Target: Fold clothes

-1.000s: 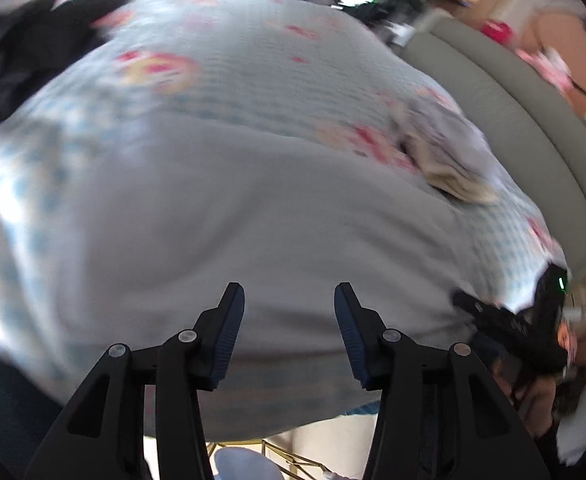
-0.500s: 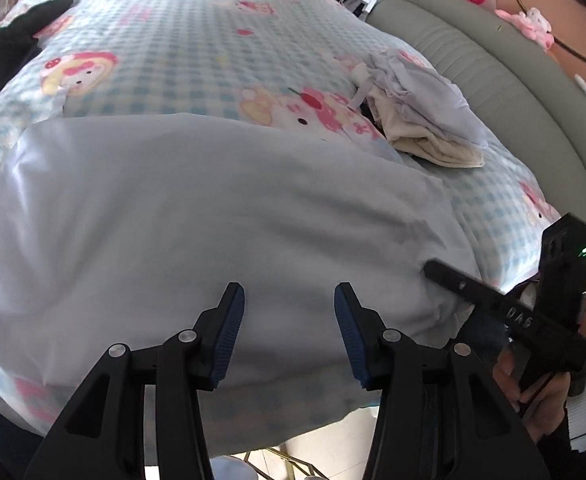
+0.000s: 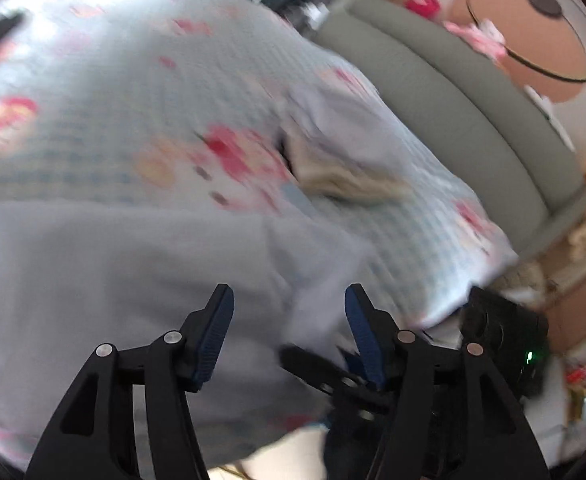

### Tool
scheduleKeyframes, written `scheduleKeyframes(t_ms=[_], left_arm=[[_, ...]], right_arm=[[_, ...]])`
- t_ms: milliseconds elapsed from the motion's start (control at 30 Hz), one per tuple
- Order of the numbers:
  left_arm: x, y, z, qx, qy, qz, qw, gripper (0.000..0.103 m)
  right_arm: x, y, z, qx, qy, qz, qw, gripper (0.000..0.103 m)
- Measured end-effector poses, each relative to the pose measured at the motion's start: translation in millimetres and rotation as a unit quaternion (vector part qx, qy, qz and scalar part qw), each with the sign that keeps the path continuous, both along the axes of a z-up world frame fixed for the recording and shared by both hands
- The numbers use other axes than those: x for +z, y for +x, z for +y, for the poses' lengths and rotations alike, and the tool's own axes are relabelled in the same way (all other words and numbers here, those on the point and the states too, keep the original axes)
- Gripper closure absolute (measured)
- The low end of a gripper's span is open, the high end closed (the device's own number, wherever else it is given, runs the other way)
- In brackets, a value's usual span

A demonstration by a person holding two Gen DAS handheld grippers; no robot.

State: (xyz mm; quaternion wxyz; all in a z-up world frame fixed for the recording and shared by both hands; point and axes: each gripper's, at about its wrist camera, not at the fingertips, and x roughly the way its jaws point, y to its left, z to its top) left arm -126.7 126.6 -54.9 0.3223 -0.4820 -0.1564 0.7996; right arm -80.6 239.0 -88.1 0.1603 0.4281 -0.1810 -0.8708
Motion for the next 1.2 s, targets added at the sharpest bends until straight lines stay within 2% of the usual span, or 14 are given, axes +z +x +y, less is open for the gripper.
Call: scheduleKeyframes(t_ms=[100,200,300,500,567,633,733,767,867,933,1000,1067,1100,1200], left_arm=[[-13.4,-0.4,17.6,-0.025,-0.024,-0.010,0.9993,0.045],[-27.1,-3.1,30.9,-0.006,-0.092,-0.017,0.9956,0.065],[-30.7,-5.3,24.4,0.020,-0.086,-0.025,0.9958,0.067],[-38.5,-9.3,15.3,0.033,-0.081,-0.037,0.9955,0.068],[-39.8,-10.1,13.7,0.035,-0.072,-0.040,0.9959,0.068],[-42.1,-12.2,11.9,0.032,-0.045,-0.057,0.9968,0.069],[-42.2,-14.7,9.2,0.022,0.031,-0.095,0.9948,0.059],[-41.3,-14.4,11.8,0.015,0.040,-0.097,0.9944,0.055],[-38.5,-11.8,22.1,-0.006,0.049,-0.095,0.9942,0.051],[-35.3,-8.9,25.2,-0.018,0.060,-0.091,0.9939,0.038],[-34.6,-8.5,31.6,-0.023,0.032,-0.076,0.9963,0.038],[-42.0,-11.3,36.6,-0.019,-0.006,-0.077,0.9969,0.052],[-46.0,-13.0,33.9,-0.012,-0.011,-0.082,0.9965,0.064],[-50.7,-17.7,15.1,0.013,0.015,-0.098,0.9950,0.087]], right_arm=[[-1.3,5.8,7.1,-0.001,-0.011,0.002,1.000,0.083],[-3.3,9.9,11.9,-0.001,-0.020,0.000,1.000,0.080],[2.2,17.5,20.8,-0.037,0.014,-0.005,0.999,0.069],[21.3,36.2,56.9,-0.106,0.008,0.033,0.994,0.067],[11.2,32.4,74.2,-0.148,0.000,0.013,0.989,0.063],[-11.7,16.5,80.8,-0.154,0.004,-0.052,0.987,0.062],[-17.5,6.7,67.6,-0.115,-0.009,-0.053,0.992,0.062],[-18.8,3.7,62.8,-0.102,-0.014,-0.051,0.993,0.062],[-16.4,-2.1,50.2,-0.071,-0.051,-0.036,0.996,0.062],[-14.3,-5.6,39.5,-0.054,-0.063,-0.027,0.996,0.062],[-13.0,-7.8,28.9,-0.042,-0.058,-0.021,0.997,0.062],[-12.7,-11.0,18.1,-0.029,-0.059,-0.022,0.998,0.062],[-12.4,-13.8,13.2,-0.026,-0.058,-0.022,0.998,0.062],[-7.1,-10.3,4.4,-0.008,-0.014,-0.012,1.000,0.062]])
